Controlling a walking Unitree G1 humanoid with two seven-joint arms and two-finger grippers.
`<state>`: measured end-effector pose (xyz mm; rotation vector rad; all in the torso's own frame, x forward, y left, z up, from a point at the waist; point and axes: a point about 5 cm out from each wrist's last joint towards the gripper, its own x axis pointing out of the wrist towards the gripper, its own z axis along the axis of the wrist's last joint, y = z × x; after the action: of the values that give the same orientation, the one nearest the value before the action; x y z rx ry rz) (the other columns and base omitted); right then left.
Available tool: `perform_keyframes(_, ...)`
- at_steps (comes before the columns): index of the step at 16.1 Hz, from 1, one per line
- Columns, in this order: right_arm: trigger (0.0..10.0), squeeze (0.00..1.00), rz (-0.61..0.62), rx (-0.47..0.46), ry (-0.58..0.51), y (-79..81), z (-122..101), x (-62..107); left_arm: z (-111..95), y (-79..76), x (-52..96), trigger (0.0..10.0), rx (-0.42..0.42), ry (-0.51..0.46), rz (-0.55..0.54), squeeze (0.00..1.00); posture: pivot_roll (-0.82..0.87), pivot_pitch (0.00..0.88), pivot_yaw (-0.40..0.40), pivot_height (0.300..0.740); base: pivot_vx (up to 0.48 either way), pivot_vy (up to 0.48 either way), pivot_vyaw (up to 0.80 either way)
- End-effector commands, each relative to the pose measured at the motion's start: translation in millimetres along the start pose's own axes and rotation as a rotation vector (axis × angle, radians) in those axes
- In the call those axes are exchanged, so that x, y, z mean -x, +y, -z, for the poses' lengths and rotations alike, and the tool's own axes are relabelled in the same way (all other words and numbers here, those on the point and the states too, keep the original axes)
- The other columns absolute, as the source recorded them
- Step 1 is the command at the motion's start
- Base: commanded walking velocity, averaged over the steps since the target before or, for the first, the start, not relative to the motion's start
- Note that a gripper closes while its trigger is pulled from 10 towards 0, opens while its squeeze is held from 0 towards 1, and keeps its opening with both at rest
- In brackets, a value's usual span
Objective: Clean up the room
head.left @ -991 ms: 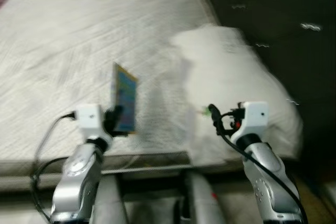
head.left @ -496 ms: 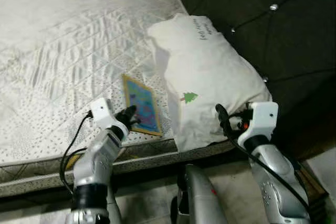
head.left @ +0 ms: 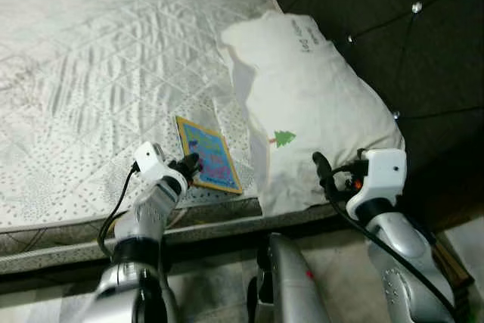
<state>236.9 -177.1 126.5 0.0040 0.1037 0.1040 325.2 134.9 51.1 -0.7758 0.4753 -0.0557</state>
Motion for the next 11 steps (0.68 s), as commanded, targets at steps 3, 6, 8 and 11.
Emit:
perform_keyframes(3,10.0,0.00,0.018,0.024,0.006,-7.1,-4.4,10.6,23.5,-6.1,-11.7,10.0,-0.026,0.153,0.009,0.00,-0.21,0.191,-0.119,0.599,0.000,0.000,0.00)
perform_keyframes(6,10.0,0.00,0.021,0.030,0.009,-8.5,-5.7,13.2,19.8,-10.6,-17.1,10.0,-0.069,0.169,0.017,0.00,-0.23,0.186,-0.120,0.599,0.000,0.000,0.00)
perform_keyframes(8,10.0,0.00,0.024,0.033,0.011,-9.1,-6.8,13.5,14.9,-9.8,-19.0,10.0,-0.132,0.179,0.024,0.00,-0.23,0.185,-0.119,0.599,0.000,0.000,0.00)
perform_keyframes(11,10.0,0.00,0.026,0.033,0.009,-8.1,-7.4,13.4,8.9,-9.6,-19.9,10.0,-0.167,0.186,0.044,0.00,-0.23,0.182,-0.116,0.599,0.000,0.000,0.00)
